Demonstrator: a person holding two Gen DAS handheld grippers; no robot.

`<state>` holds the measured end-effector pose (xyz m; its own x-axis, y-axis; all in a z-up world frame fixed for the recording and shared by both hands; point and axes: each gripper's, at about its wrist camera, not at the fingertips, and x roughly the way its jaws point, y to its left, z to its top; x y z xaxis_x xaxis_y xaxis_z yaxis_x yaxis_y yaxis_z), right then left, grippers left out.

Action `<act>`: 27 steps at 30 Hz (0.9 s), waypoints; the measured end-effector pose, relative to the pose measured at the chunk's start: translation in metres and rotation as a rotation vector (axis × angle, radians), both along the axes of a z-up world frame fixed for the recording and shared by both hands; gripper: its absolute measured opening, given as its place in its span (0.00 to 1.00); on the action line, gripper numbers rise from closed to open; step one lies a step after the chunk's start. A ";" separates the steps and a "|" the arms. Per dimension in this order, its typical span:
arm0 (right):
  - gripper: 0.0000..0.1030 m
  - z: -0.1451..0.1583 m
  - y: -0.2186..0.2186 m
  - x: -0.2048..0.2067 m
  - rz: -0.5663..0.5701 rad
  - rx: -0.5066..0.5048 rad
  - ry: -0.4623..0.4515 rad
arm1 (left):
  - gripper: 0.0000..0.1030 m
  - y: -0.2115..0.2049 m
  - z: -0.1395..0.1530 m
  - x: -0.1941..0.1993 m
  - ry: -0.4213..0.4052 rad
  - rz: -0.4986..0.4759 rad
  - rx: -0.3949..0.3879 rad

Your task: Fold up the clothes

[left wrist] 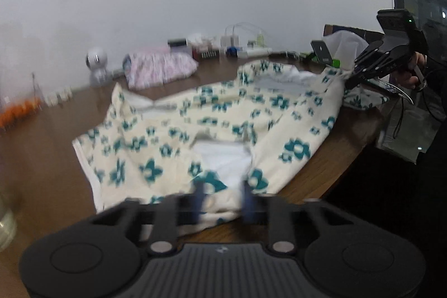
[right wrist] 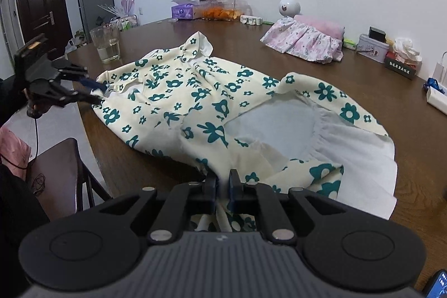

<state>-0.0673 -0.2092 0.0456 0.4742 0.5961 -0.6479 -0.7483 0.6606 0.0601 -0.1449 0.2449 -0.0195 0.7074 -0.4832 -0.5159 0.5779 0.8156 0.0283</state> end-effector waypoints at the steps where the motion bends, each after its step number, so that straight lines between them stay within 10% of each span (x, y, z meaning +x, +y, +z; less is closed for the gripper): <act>1: 0.08 0.000 -0.001 0.000 -0.002 -0.001 0.005 | 0.03 0.005 0.002 0.002 -0.001 0.016 -0.029; 7: 0.08 0.009 -0.008 0.007 0.053 0.037 0.048 | 0.02 0.026 0.032 0.033 -0.055 0.042 -0.122; 12: 0.08 0.014 -0.003 0.059 0.047 -0.007 0.065 | 0.03 0.007 0.045 0.110 -0.029 -0.054 0.018; 15: 0.37 0.005 0.013 0.093 -0.018 -0.105 0.040 | 0.05 -0.002 0.035 0.151 0.036 0.045 0.081; 21: 0.64 0.026 -0.015 0.059 -0.072 -0.073 -0.066 | 0.53 0.021 0.041 0.114 0.036 0.157 -0.042; 25: 0.75 0.006 -0.018 0.014 0.000 -0.073 -0.021 | 0.62 0.010 0.031 0.088 0.036 0.102 -0.072; 27: 0.63 -0.011 -0.008 0.006 0.002 -0.130 -0.035 | 0.62 0.001 0.023 0.090 0.053 0.094 -0.042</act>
<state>-0.0616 -0.2173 0.0348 0.4965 0.5089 -0.7032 -0.7499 0.6595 -0.0522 -0.0546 0.2459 0.0032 0.7230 -0.4383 -0.5340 0.4986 0.8661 -0.0358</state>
